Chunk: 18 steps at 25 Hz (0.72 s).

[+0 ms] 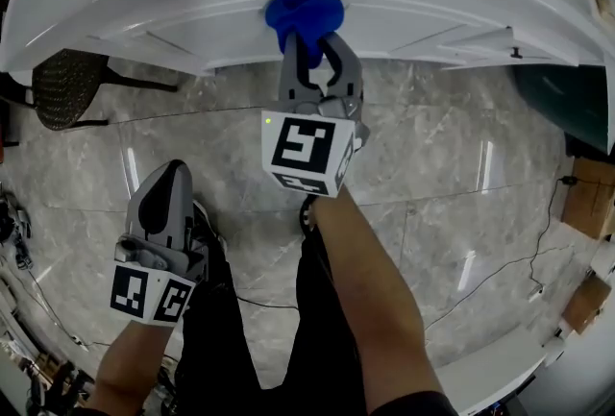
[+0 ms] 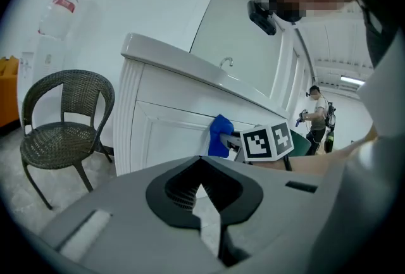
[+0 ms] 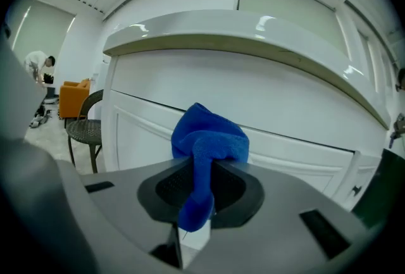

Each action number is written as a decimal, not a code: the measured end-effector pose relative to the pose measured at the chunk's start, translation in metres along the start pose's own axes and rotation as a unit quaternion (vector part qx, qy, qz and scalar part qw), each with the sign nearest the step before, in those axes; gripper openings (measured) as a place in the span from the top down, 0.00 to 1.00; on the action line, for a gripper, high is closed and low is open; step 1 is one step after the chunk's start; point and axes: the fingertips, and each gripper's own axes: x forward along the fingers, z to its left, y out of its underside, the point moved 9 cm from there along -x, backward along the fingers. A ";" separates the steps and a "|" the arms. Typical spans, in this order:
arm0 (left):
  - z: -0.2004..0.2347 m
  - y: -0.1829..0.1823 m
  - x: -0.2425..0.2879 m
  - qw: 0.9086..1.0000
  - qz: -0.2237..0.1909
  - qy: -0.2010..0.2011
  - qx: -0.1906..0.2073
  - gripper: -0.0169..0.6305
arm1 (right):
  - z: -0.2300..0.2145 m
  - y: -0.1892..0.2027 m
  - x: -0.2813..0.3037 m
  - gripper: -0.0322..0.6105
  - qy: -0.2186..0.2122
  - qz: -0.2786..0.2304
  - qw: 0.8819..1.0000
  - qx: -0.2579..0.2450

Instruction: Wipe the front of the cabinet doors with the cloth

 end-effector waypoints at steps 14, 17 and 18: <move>0.127 0.001 -0.078 0.999 0.015 -0.052 0.001 0.97 | 0.177 -0.027 0.014 0.87 -0.100 -0.048 0.991 0.071; 0.155 0.001 -0.093 0.998 0.019 -0.062 0.003 0.97 | 0.220 -0.033 0.029 0.87 -0.126 -0.071 0.987 0.064; 0.164 0.003 -0.097 0.998 0.022 -0.065 0.004 0.97 | 0.230 -0.033 0.034 0.87 -0.130 -0.075 0.987 0.060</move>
